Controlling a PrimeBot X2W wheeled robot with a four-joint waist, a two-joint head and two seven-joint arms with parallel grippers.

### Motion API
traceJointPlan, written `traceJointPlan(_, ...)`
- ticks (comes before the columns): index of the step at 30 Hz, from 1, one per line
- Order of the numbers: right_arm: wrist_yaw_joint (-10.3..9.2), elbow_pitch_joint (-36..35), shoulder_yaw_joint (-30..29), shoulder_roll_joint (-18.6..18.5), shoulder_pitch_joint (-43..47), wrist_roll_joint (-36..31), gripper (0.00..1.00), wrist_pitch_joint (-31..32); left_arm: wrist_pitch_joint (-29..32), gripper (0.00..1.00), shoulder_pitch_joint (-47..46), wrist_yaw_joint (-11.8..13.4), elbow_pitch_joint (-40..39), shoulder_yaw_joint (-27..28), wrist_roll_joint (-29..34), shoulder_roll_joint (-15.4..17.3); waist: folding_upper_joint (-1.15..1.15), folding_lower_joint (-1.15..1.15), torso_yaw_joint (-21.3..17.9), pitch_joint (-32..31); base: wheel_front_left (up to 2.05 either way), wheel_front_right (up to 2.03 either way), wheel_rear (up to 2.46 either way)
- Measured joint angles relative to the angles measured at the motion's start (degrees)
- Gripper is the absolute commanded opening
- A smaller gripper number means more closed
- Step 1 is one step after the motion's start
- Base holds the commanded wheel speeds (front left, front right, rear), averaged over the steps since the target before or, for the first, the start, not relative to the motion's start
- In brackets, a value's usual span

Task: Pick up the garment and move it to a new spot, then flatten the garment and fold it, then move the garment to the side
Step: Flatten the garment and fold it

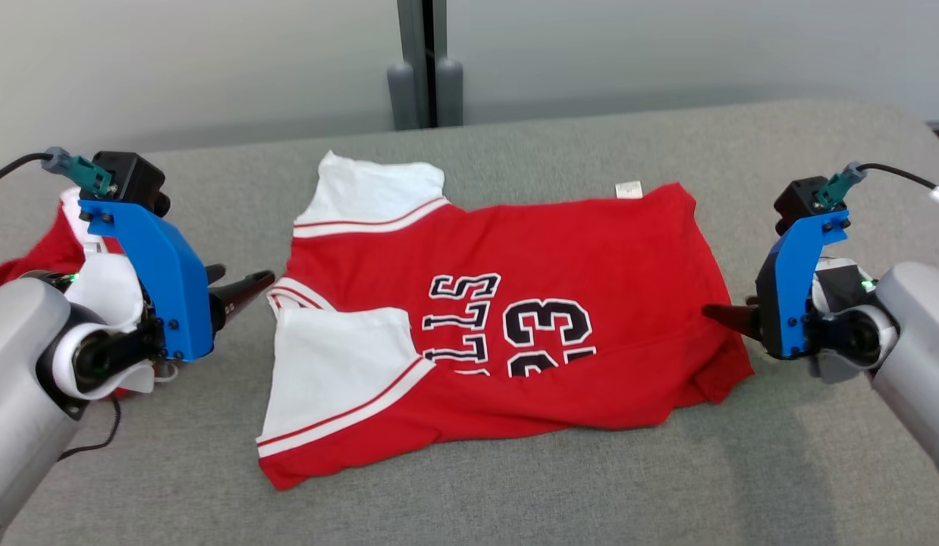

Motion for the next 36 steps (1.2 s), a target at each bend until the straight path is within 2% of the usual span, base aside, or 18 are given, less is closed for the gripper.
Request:
traceJointPlan(4,0.00,-2.42,-2.67,0.82,2.68,-2.90,1.00,-11.74,-10.85,1.00,2.39,-0.69,-0.36,1.66,3.59,-0.62,-0.01,0.00,0.54,-3.17,0.00,0.00,0.00)
traceJointPlan(6,0.00,-4.60,-4.35,1.16,4.62,-4.61,1.00,-19.12,-18.05,1.00,4.47,0.22,-1.49,2.68,6.23,-0.10,-0.01,0.00,0.61,-4.58,0.00,0.00,0.00)
traceJointPlan(9,0.01,-6.60,-6.49,2.20,8.05,-9.02,1.00,-30.00,-29.51,1.00,9.27,3.57,-4.54,5.26,8.75,0.77,-0.01,0.00,0.37,-6.56,0.00,0.00,0.00)
traceJointPlan(14,0.01,-6.10,-14.50,2.67,15.64,-16.56,1.00,-48.00,-47.02,1.00,19.83,12.44,-10.61,8.99,12.35,1.68,-0.02,-0.02,0.50,-9.61,0.00,0.00,0.00)
traceJointPlan(18,0.01,-7.14,-21.98,5.15,22.70,-21.99,1.00,-51.50,-50.09,1.00,28.76,17.33,-15.47,15.13,15.01,0.32,-0.01,0.01,0.34,-9.97,0.00,0.00,0.00)
traceJointPlan(21,0.01,-9.53,-30.00,7.33,29.93,-25.96,1.00,-51.85,-50.27,1.00,36.54,20.00,-19.47,24.95,21.69,-4.27,-0.02,0.00,0.61,-9.88,0.00,0.00,0.00)
traceJointPlan(24,0.00,-12.02,-37.07,9.11,37.63,-30.99,1.00,-51.89,-50.25,1.00,45.35,19.97,-20.42,29.38,28.49,-9.18,-0.02,0.01,0.88,-9.63,0.00,0.00,0.00)
traceJointPlan(27,0.01,-12.73,-40.42,11.76,42.94,-34.89,1.00,-51.90,-50.25,1.00,49.83,18.26,-19.31,30.95,32.39,-12.30,-0.02,0.00,0.93,-9.36,0.00,0.00,0.00)
traceJointPlan(30,0.01,-12.78,-41.62,12.89,43.92,-37.31,1.00,-51.70,-50.26,1.00,51.39,16.06,-17.17,30.92,34.22,-14.81,-0.02,0.00,0.83,-9.02,0.00,0.00,0.00)
traceJointPlan(36,0.01,-9.84,-40.98,14.12,40.85,-40.41,1.00,-47.07,-47.23,1.00,50.89,12.36,-10.42,27.50,33.40,-16.30,-0.01,0.01,0.76,-7.64,0.00,0.00,0.00)
